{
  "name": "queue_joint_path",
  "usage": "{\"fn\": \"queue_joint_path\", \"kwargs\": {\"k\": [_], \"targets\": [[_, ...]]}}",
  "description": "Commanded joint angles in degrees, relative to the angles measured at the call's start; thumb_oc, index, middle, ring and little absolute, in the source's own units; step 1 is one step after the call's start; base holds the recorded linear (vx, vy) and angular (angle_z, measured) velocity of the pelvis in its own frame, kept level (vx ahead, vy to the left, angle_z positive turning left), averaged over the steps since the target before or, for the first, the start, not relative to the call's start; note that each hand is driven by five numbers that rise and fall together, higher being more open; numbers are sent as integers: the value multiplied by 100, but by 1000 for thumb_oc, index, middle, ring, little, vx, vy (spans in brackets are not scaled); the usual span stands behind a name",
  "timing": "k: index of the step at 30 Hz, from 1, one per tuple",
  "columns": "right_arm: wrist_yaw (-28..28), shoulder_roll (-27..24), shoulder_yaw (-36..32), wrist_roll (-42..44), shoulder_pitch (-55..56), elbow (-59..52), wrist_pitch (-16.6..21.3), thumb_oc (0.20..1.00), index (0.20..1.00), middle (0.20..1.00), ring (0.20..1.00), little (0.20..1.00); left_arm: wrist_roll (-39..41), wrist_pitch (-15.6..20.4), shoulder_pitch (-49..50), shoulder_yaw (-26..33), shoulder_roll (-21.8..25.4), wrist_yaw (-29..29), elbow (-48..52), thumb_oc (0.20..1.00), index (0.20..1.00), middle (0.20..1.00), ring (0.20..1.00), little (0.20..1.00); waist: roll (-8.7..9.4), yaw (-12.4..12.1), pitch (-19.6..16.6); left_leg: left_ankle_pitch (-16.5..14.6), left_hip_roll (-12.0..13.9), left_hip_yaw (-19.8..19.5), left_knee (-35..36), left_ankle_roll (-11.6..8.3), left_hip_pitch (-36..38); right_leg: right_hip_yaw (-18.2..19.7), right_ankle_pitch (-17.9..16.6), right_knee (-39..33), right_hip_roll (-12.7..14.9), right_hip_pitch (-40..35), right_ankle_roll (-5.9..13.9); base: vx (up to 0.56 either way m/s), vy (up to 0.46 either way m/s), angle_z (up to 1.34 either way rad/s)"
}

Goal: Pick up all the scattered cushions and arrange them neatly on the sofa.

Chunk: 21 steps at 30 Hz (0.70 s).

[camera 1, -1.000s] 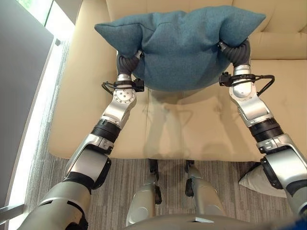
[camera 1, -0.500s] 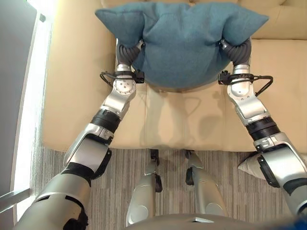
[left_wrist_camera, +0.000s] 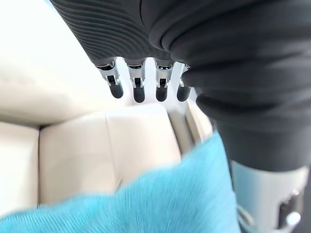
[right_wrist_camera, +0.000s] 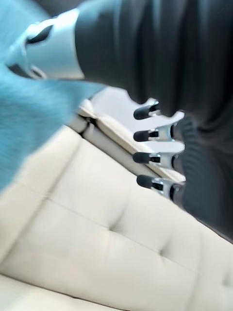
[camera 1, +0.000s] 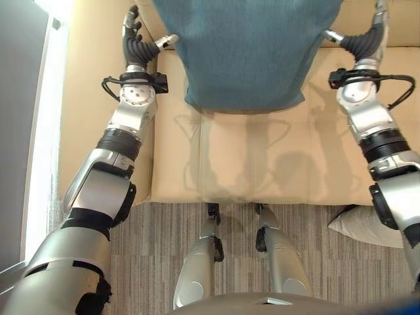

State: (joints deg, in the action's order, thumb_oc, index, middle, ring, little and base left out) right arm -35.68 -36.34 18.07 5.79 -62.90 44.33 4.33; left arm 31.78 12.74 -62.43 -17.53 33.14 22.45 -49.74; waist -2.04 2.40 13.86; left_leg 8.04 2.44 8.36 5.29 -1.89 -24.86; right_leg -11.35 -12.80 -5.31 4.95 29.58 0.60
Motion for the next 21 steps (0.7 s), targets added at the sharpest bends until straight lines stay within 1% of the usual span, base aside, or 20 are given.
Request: {"fn": "queue_joint_path", "kwargs": {"k": [1, 4, 5, 6, 7, 8, 9, 10, 11, 13, 15, 17, 18, 20, 21], "targets": [[-66, -199, -195, 293, -154, 212, 140, 1000, 1000, 1000, 1000, 1000, 295, 335, -186, 26, 423, -65, -216, 1000, 1000, 1000, 1000, 1000, -34, 53, -320, -276, -163, -157, -29, -381, 58, 235, 814, 425, 163, -344, 742, 0, 0, 0], [3, -453, -270, 353, 19, 215, 179, 1000, 1000, 1000, 1000, 1000, 298, 357, -43, 140, 617, -100, -139, 1000, 1000, 1000, 1000, 1000, 1, 62, -367, -289, -164, -152, -29, -380, 91, 255, 805, 388, 150, -395, 741, 7, -7, 3], [85, -588, -441, 406, 365, 104, 226, 1000, 1000, 1000, 1000, 1000, 162, 383, 279, 270, 669, -90, 238, 1000, 1000, 1000, 1000, 1000, 13, 60, -391, -305, -147, -146, -29, -380, 154, 239, 813, 368, 150, -469, 738, 61, -24, 2], [342, -646, -899, 345, 1404, -468, 301, 1000, 1000, 1000, 1000, 1000, -186, 396, 1279, 590, 647, -216, 1069, 1000, 1000, 1000, 1000, 1000, 56, 74, -426, -361, -114, -127, -29, -368, 390, 237, 866, 353, 143, -707, 723, 57, -26, 1], [342, -639, -918, 333, 1463, -510, 286, 1000, 1000, 1000, 1000, 1000, -201, 381, 1333, 598, 639, -205, 1112, 1000, 1000, 1000, 1000, 1000, 58, 72, -439, -365, -114, -127, -29, -369, 407, 236, 867, 346, 143, -728, 723, 54, -26, 2], [411, -627, -1049, 289, 1753, -671, 297, 1000, 1000, 1000, 1000, 1000, -286, 368, 1586, 661, 624, -258, 1263, 1000, 1000, 1000, 1000, 1000, 72, 85, -459, -355, -114, -115, -29, -359, 462, 223, 863, 332, 150, -809, 714, 45, -18, 0], [498, -550, -1216, 225, 2185, -939, 343, 1000, 1000, 1000, 1000, 1000, -339, 361, 1990, 750, 563, -382, 1555, 1000, 1000, 1000, 1000, 1000, 88, 102, -489, -392, -113, -104, -29, -349, 580, 226, 886, 315, 141, -934, 707, 120, -41, 1], [831, -363, -1502, 309, 2931, -1235, 415, 1000, 1000, 1000, 1000, 1000, -324, 330, 2695, 976, 417, -637, 1759, 1000, 1000, 1000, 1000, 1000, 130, 136, -507, -478, -85, -72, -29, -331, 862, 234, 969, 321, 126, -1207, 697, 128, -42, 0], [983, -176, -1685, 412, 3346, -1450, 506, 1000, 1000, 1000, 1000, 1000, -353, 312, 3185, 1112, 280, -782, 2005, 1000, 1000, 1000, 1000, 1000, 157, 158, -497, -530, -76, -53, -29, -315, 1029, 252, 1010, 325, 119, -1357, 694, 103, -37, -5], [1369, -11, -1896, 414, 4010, -1702, 494, 1000, 1000, 1000, 1000, 1000, -450, 207, 3985, 1370, 110, -1023, 2271, 1000, 1000, 1000, 1000, 1000, 190, 206, -541, -540, -72, -30, -29, -290, 1265, 274, 1054, 334, 99, -1597, 680, 62, -32, -19], [1706, 132, -2075, 471, 4557, -1767, 505, 1000, 1000, 1000, 1000, 1000, -604, 142, 4637, 1555, -19, -1191, 2396, 1000, 1000, 1000, 1000, 1000, 212, 247, -584, -568, -68, 1, -29, -273, 1483, 296, 1085, 328, 88, -1806, 675, 50, -30, -18], [1969, 310, -2217, 391, 5114, -1781, 512, 1000, 1000, 1000, 1000, 1000, -810, 34, 5277, 1722, -210, -1362, 2403, 1000, 1000, 1000, 1000, 1000, 222, 289, -643, -604, -62, 62, -29, -255, 1694, 332, 1091, 298, 63, -1995, 687, 17, -26, -5], [2091, 335, -2257, 241, 5297, -1757, 452, 1000, 1000, 1000, 1000, 1000, -899, -21, 5496, 1775, -251, -1458, 2420, 1000, 1000, 1000, 1000, 1000, 218, 311, -692, -612, -54, 77, -29, -249, 1759, 337, 1083, 286, 63, -2050, 695, 2, -15, -9], [2256, 567, -2257, 190, 5656, -1706, 454, 1000, 1000, 1000, 1000, 1000, -1051, -128, 5960, 1805, -479, -1564, 2260, 1000, 1000, 1000, 1000, 1000, 212, 362, -774, -656, -51, 151, -29, -234, 1920, 377, 1066, 216, 48, -2197, 708, -7, -21, -16], [2310, 591, -2225, 7, 5797, -1609, 427, 1000, 1000, 1000, 1000, 1000, -1184, -169, 6124, 1822, -581, -1632, 2193, 1000, 1000, 1000, 1000, 1000, 207, 373, -804, -666, -43, 168, -29, -233, 1990, 375, 1057, 194, 46, -2265, 713, -21, -38, -17]]}}
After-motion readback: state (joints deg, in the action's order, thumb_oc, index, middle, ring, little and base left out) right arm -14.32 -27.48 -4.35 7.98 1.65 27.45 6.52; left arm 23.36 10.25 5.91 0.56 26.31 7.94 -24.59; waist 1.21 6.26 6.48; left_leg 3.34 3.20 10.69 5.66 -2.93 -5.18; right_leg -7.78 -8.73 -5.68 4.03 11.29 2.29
